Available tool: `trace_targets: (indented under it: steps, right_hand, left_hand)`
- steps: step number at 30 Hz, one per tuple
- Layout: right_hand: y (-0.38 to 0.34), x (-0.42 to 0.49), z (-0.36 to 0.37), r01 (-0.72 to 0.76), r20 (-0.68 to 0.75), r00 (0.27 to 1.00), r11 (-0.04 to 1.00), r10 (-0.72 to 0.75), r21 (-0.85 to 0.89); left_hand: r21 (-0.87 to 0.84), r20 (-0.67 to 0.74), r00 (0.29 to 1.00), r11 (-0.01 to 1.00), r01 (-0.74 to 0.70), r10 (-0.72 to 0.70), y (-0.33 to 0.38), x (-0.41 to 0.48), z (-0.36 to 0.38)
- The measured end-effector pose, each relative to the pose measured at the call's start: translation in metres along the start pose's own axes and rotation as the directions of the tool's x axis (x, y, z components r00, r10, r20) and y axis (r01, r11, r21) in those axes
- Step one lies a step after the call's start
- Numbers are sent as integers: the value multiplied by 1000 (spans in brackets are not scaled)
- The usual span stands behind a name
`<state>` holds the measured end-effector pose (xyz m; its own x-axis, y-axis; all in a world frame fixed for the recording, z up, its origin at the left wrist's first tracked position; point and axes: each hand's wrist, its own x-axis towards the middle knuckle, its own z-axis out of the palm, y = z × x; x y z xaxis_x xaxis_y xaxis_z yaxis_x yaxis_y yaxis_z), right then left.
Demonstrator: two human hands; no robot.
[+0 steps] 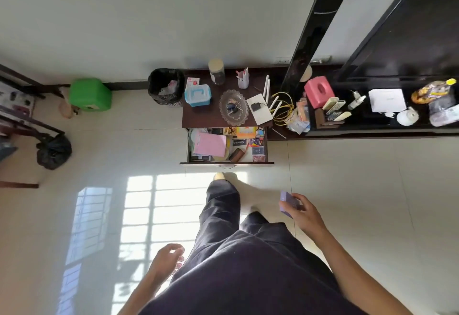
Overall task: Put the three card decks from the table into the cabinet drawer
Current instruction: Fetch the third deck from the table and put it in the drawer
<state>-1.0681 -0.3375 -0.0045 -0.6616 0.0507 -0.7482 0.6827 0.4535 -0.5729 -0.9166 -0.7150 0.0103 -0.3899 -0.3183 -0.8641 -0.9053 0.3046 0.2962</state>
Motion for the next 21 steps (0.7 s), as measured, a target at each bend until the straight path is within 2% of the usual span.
trace_targets:
  steps: [9,14,21]
  right_hand:
    - [-81,63,33,-19,-26,1000,999,17,-45]
    - [-118,97,51,-45,-62,997,996,40,-71]
    - [-151,130,56,-14,-14,1000,994,12,-105]
  left_hand:
    - [-22,77,997,999,-30,32,106,97,-71]
    - [21,118,984,990,-138,135,178,148,-105]
    - [-32,176,976,991,-127,130,230,185,-107]
